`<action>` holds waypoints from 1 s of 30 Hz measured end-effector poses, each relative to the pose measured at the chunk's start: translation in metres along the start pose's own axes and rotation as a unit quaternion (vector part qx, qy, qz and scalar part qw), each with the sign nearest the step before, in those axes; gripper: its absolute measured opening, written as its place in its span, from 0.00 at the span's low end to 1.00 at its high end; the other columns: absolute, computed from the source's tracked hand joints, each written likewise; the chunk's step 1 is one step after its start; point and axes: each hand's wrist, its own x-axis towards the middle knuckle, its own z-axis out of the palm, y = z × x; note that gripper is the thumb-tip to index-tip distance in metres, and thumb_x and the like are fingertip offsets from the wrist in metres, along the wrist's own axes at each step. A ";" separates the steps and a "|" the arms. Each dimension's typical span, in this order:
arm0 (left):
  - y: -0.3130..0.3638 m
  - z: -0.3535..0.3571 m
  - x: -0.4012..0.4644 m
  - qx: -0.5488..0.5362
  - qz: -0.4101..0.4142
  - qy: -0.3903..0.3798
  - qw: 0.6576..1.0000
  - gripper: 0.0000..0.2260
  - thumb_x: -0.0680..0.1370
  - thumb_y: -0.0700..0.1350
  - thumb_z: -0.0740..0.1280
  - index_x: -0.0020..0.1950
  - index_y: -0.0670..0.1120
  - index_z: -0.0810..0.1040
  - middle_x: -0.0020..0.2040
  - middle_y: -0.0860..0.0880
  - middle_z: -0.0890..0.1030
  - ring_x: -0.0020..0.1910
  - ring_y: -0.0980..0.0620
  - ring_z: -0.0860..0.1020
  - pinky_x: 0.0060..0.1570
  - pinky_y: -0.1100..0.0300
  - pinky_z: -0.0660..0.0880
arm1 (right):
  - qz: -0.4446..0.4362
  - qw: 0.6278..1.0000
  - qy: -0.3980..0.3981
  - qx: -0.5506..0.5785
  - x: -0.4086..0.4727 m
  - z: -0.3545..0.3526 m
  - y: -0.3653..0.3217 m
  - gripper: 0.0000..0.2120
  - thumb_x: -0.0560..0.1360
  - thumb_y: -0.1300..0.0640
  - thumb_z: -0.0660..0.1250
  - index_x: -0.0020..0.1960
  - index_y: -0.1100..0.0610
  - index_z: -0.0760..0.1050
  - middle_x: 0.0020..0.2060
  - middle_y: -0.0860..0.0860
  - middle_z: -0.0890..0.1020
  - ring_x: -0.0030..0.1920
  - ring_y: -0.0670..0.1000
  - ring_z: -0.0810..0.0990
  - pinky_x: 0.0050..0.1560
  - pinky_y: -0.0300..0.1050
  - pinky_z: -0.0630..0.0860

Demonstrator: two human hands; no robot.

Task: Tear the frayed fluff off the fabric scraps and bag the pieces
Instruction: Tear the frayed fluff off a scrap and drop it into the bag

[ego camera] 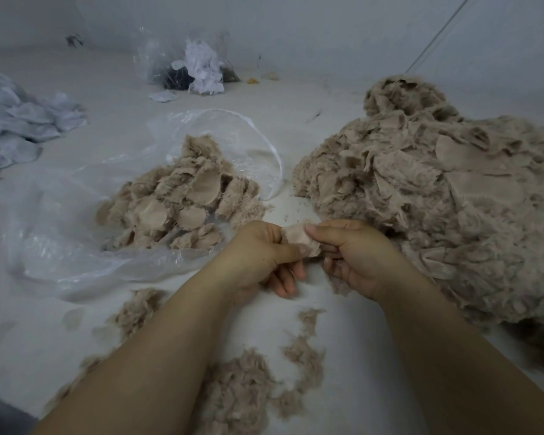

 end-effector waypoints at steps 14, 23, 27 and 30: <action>0.006 -0.010 -0.014 -0.007 -0.054 -0.131 0.990 0.16 0.66 0.51 0.79 0.34 0.39 0.80 0.28 0.38 0.80 0.20 0.47 0.77 0.20 0.62 0.75 | -0.001 1.000 0.008 0.026 0.003 -0.003 0.002 0.07 0.75 0.61 0.70 0.38 0.58 0.79 0.21 0.47 0.69 0.22 0.42 0.68 0.25 0.34 0.71; 0.000 -0.001 -0.005 -0.065 -0.011 0.017 0.998 0.15 0.78 0.36 0.68 0.31 0.41 0.75 0.24 0.42 0.76 0.16 0.50 0.71 0.15 0.67 0.64 | 0.007 1.000 0.006 0.023 0.004 -0.004 0.001 0.06 0.75 0.62 0.71 0.38 0.58 0.79 0.22 0.48 0.69 0.23 0.42 0.68 0.25 0.34 0.71; 0.009 -0.009 0.003 -0.274 0.139 0.203 0.930 0.06 0.81 0.33 0.60 0.49 0.40 0.75 0.37 0.40 0.83 0.26 0.48 0.79 0.23 0.61 0.74 | -0.004 1.000 0.008 0.027 0.004 -0.004 0.001 0.08 0.77 0.60 0.68 0.41 0.61 0.82 0.27 0.51 0.68 0.22 0.42 0.67 0.25 0.34 0.71; 0.002 -0.009 0.008 -0.293 0.142 0.200 0.924 0.17 0.82 0.34 0.61 0.69 0.44 0.66 0.53 0.38 0.80 0.36 0.44 0.81 0.29 0.53 0.79 | 0.003 0.999 0.012 0.031 0.004 -0.003 0.001 0.09 0.78 0.60 0.67 0.41 0.62 0.81 0.26 0.50 0.67 0.23 0.43 0.64 0.24 0.34 0.68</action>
